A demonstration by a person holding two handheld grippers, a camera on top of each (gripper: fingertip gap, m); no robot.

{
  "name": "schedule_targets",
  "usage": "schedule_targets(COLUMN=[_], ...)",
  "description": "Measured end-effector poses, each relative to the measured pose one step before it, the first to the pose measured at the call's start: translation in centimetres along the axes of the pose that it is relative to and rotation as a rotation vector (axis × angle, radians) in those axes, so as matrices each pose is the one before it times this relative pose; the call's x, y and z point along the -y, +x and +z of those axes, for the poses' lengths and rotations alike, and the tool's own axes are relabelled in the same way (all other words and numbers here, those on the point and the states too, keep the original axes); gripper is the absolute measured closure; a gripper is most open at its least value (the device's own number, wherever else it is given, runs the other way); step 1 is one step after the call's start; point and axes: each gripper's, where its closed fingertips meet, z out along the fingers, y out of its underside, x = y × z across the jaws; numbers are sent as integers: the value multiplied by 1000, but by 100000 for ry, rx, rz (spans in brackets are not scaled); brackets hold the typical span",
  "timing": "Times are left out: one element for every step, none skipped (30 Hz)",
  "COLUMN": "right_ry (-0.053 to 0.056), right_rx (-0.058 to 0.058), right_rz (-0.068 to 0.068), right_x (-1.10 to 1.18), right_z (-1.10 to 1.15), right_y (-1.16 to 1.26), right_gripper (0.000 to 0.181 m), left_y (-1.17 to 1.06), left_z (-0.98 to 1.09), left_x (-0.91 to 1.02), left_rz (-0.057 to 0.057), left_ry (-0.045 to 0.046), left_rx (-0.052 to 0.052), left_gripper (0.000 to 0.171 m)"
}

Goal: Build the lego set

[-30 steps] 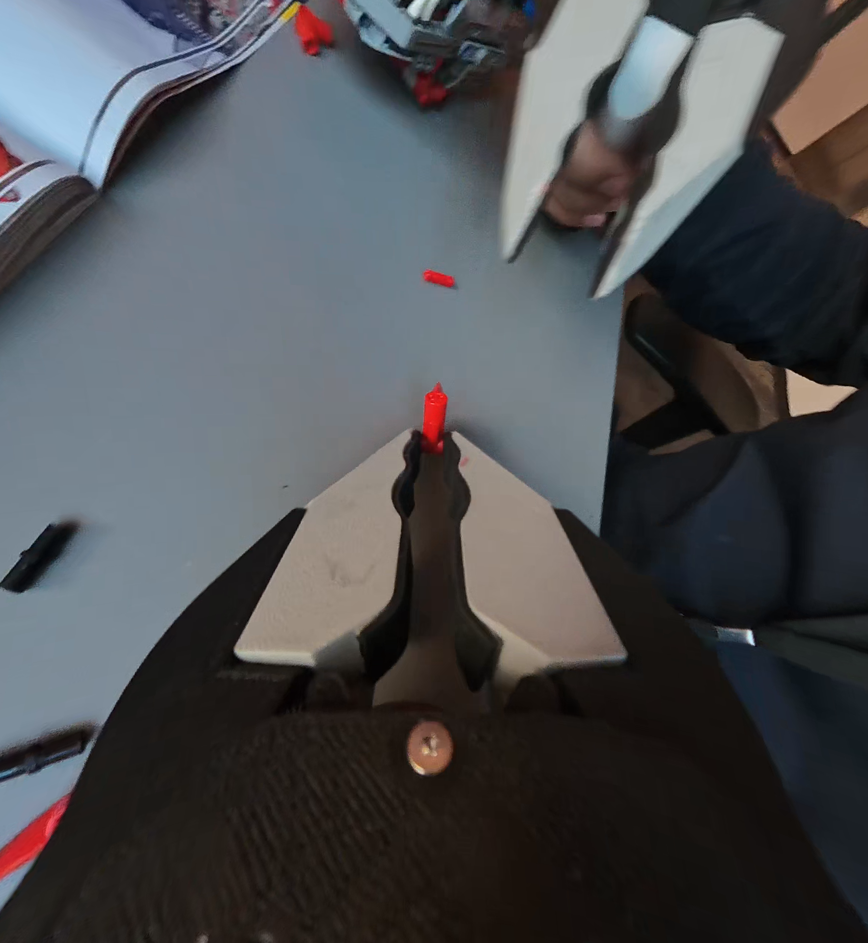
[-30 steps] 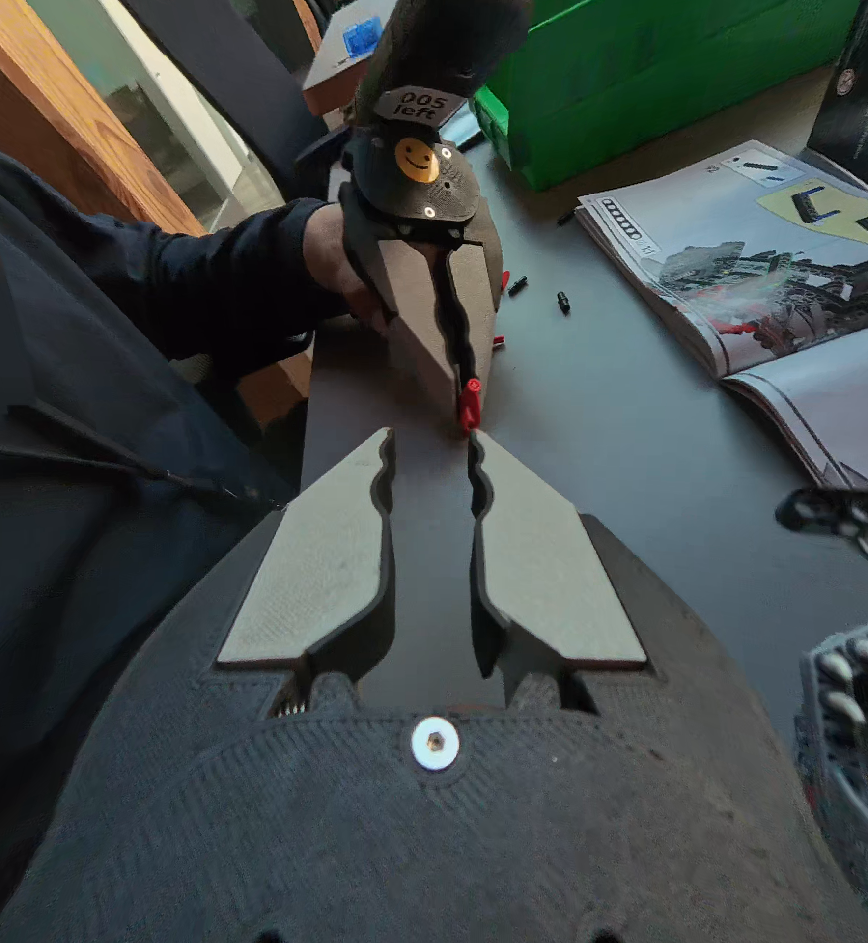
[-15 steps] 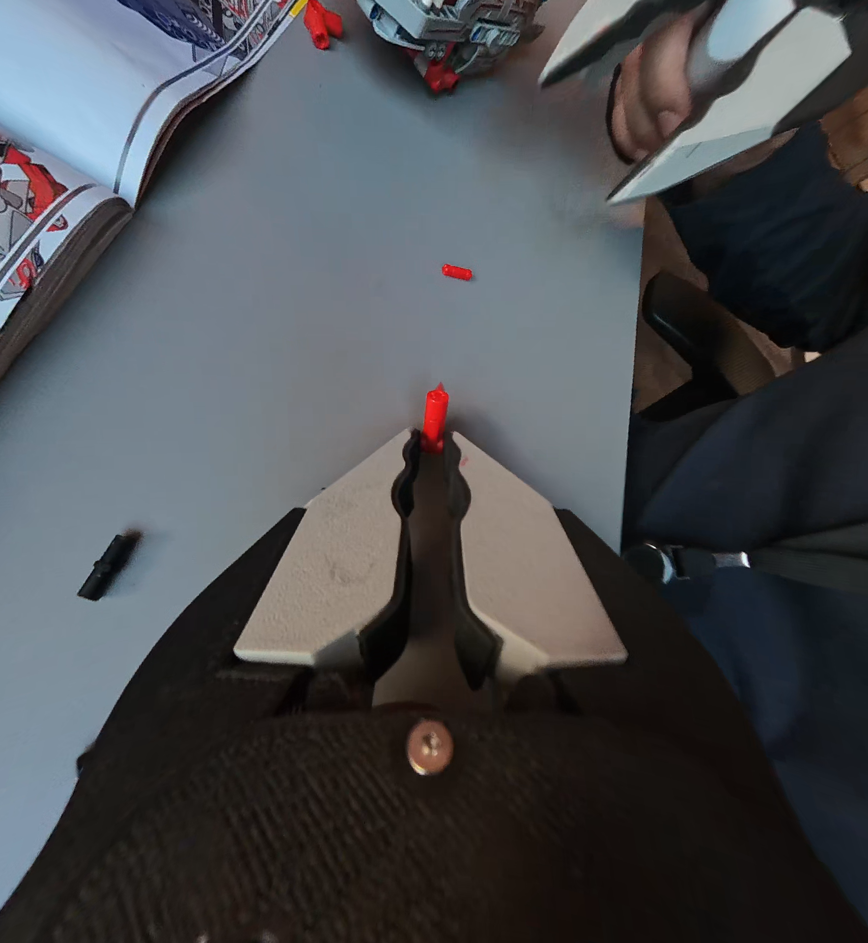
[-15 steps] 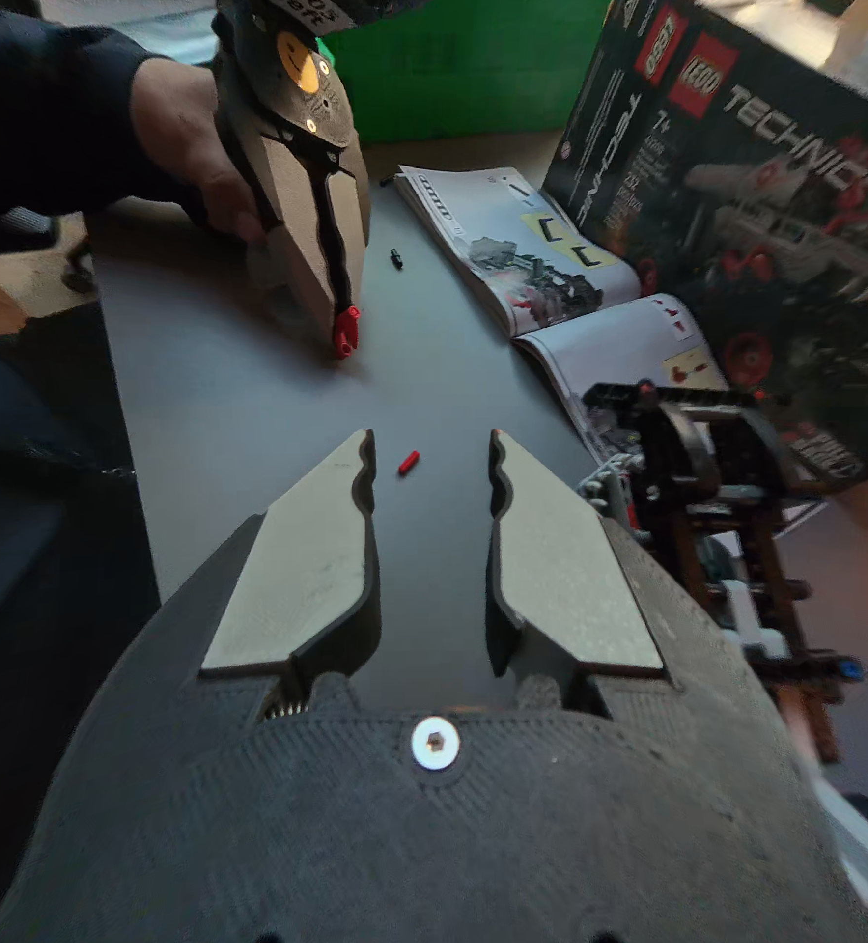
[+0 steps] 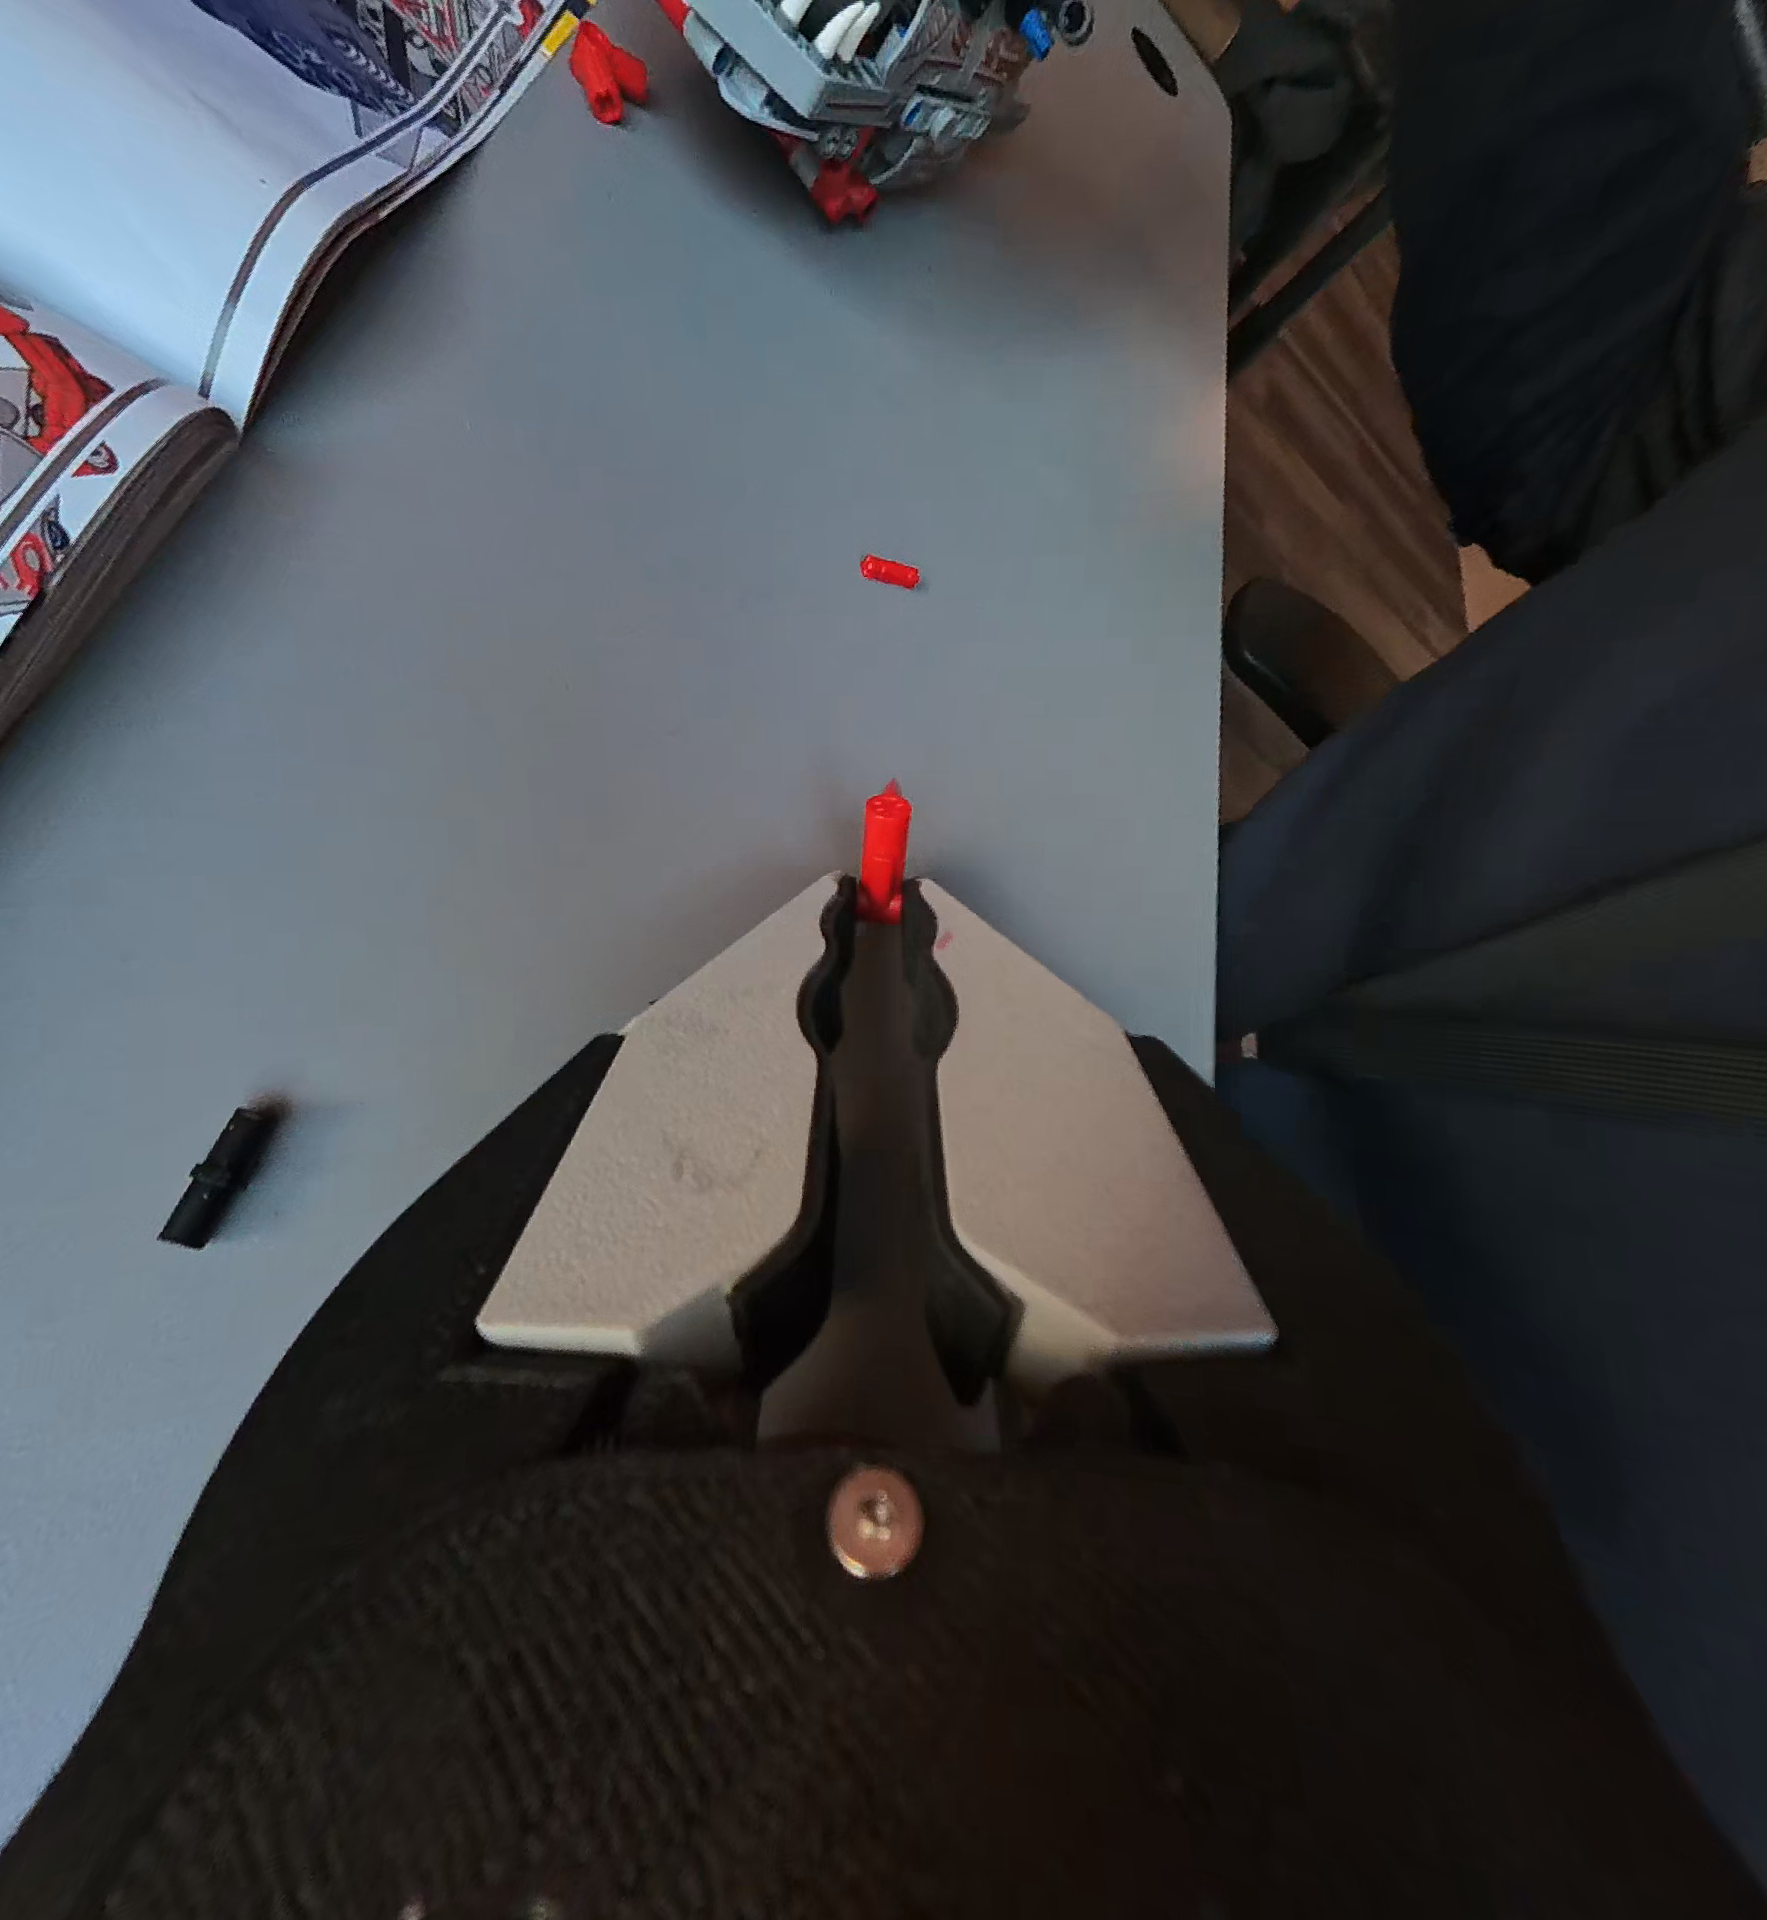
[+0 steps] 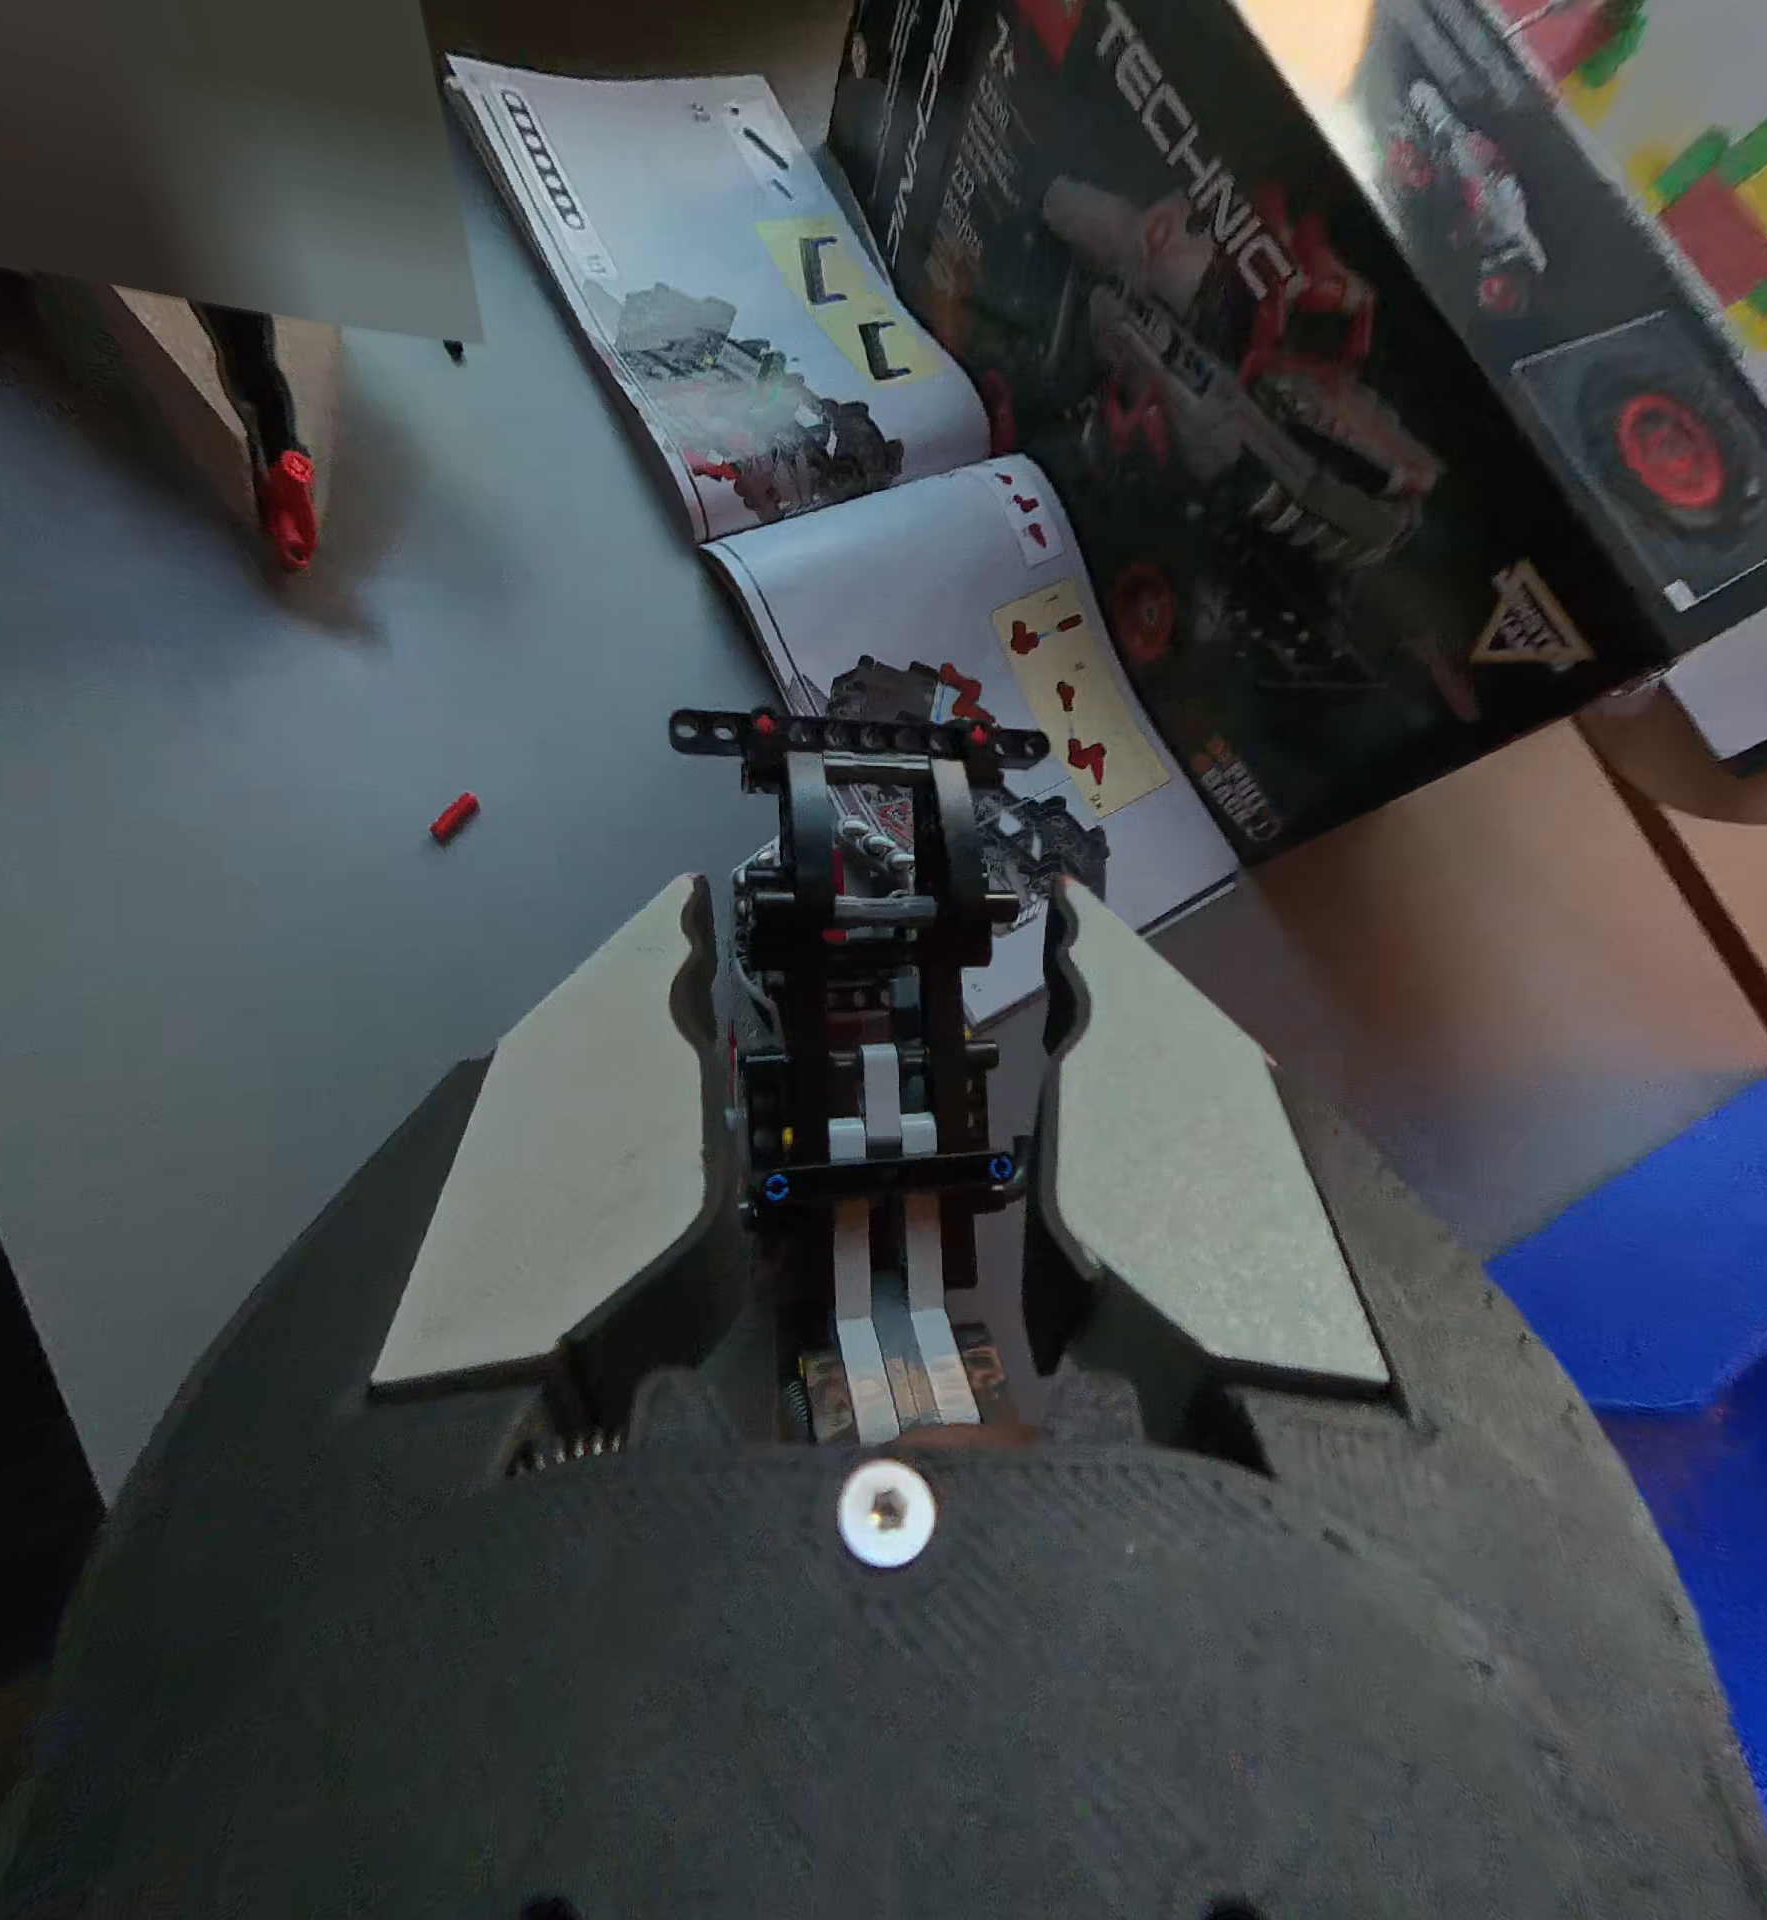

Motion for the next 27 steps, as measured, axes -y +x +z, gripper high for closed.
schedule_targets(right_ry=[-2635, -2610, -1868, -1838, -2545, -2737, -2290, -1860, -1560, -1326, -1568, -1412, -1065, -1326, -1324, -1089, -822, -654, -659, -562, -229, 357, 914, 1117, 1710, 2285, 2276], right_rx=[1098, 83, -641, 311, 1114, 736, 1227, 1506, 945, 887, 532, -550, -103, 329, 2, -213, -351, -489, -730, -963, -1214, -1589, -1486, -646, -382, -836, -1698], right_rz=[1078, 29, -501, -672, -309, 124, 302, 249, -46, -454, -944, -1110, -1500, -1422, -796, -182, 530, 1193, 1457, 1325, 1093, 970, 1082, 1372, 1420, 893, 504], right_x=[-551, -449, -297, -315, -452, -506, -458, -361, -257, -122, -94, -77, -65, -108, -173, -269, -369, -476, -563, -567, -474, -317, -169, -75, 39, 120, 109], right_z=[454, 483, 458, 412, 388, 353, 334, 296, 283, 252, 161, 74, -37, -112, -141, -167, -218, -246, -279, -283, -282, -288, -335, -378, -439, -538, -606], right_y=[46, 99, 161, 22, -67, 7, -83, -158, -107, -137, -106, 40, -38, -108, -61, 7, 88, 178, 246, 277, 271, 265, 186, 31, -62, -68, 19], right_gripper=[119, 117, 117, 117, 117, 116, 116, 117, 117, 118, 119, 122, 122, 122, 122, 122, 121, 121, 121, 121, 121, 121, 121, 120, 118, 118, 119], left_y=[16, 51, 17, 10, 13, 31, 28, 40, 29, 17, 3, 8, -4, 1, -53, -90, -78, -57, -116, -201, -187, 79, -74, -100, -22, 90, 41], left_z=[-52, -70, -71, -59, -36, -12, -17, -7, -19, -12, -13, -13, -13, 1, -11, 2, 25, 45, 59, 110, 124, 25, -34, -72, -88, -110, -170], left_x=[42, 84, 76, 57, 40, 9, 13, 18, 10, 22, 22, 10, 23, 7, 15, 8, -22, -56, -113, -225, -294, -30, 42, 49, 9, 30, 38], left_rz=[-821, -550, -392, -248, -101, -51, -52, -22, -58, -97, -92, 9, 89, 93, 54, 49, 189, 405, 18, -762, -1265, -1578, -2538, -2653, -1651, -417, 445], left_ry=[412, 641, 702, 537, 319, 111, 75, 116, 106, 139, 197, 129, 123, 116, 122, 33, -154, -368, -717, -1458, -1860, -176, 516, 564, 714, 934, 1239], left_rx=[-865, -895, -494, -275, -234, -266, -317, -374, -293, -217, -90, -4, 55, 103, 502, 834, 920, 910, 1235, 1494, 1076, -828, -250, -328, -280, -139, 903], left_gripper=[166, 166, 167, 167, 167, 167, 167, 166, 166, 166, 167, 166, 167, 166, 166, 166, 166, 166, 166, 167, 166, 166, 166, 166, 166, 162, 156])
